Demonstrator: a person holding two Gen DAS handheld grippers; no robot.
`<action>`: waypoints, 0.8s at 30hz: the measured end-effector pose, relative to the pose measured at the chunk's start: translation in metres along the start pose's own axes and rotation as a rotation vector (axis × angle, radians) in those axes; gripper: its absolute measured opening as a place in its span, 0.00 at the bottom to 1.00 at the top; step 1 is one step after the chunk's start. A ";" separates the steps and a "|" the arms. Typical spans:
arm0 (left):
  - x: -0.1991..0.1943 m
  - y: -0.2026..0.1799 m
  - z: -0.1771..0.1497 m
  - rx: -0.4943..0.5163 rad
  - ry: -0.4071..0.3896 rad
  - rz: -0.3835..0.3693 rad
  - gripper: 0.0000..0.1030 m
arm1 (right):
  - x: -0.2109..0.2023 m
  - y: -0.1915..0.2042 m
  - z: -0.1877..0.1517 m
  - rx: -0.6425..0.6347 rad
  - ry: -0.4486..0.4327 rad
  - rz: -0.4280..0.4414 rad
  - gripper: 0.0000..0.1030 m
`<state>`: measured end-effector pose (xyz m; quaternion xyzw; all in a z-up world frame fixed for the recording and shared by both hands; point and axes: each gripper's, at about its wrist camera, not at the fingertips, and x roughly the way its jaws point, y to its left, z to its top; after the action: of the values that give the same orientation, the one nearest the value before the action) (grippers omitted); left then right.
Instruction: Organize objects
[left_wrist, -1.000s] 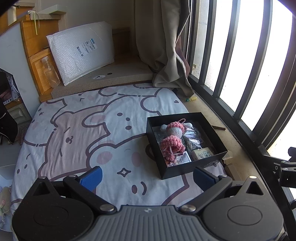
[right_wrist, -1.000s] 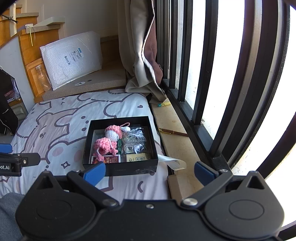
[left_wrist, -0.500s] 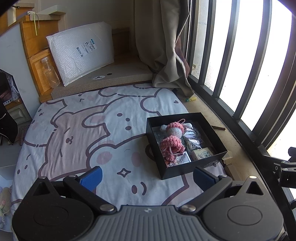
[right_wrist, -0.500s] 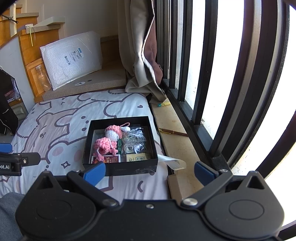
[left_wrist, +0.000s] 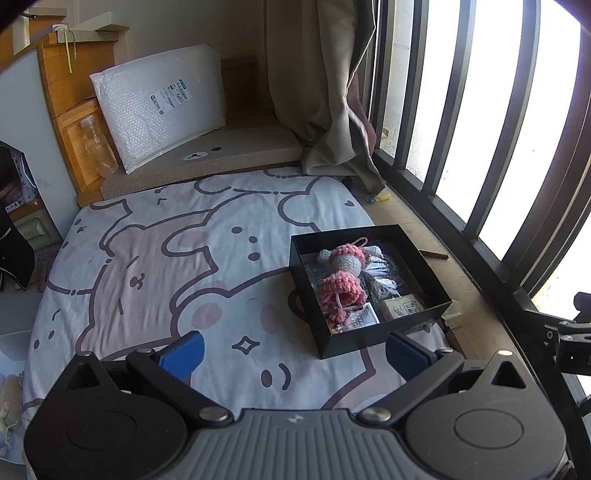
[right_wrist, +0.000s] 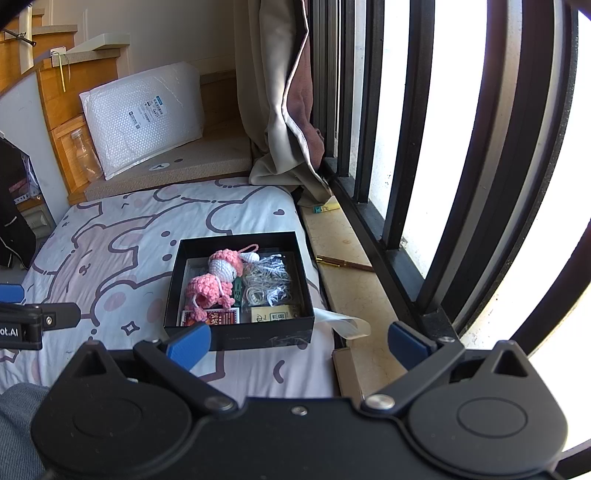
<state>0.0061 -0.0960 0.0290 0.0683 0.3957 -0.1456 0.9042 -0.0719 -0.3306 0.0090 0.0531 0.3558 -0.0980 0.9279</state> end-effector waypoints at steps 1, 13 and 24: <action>0.000 0.000 0.000 0.000 0.000 0.000 1.00 | 0.000 0.000 0.000 0.000 0.000 0.000 1.00; 0.000 -0.004 0.001 0.003 0.001 0.000 1.00 | 0.000 0.000 0.000 -0.001 0.001 0.000 1.00; 0.000 -0.003 0.001 0.003 0.001 -0.001 1.00 | -0.001 -0.004 -0.001 -0.002 0.003 -0.001 1.00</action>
<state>0.0057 -0.0993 0.0299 0.0697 0.3960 -0.1465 0.9038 -0.0743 -0.3341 0.0087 0.0520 0.3574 -0.0978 0.9274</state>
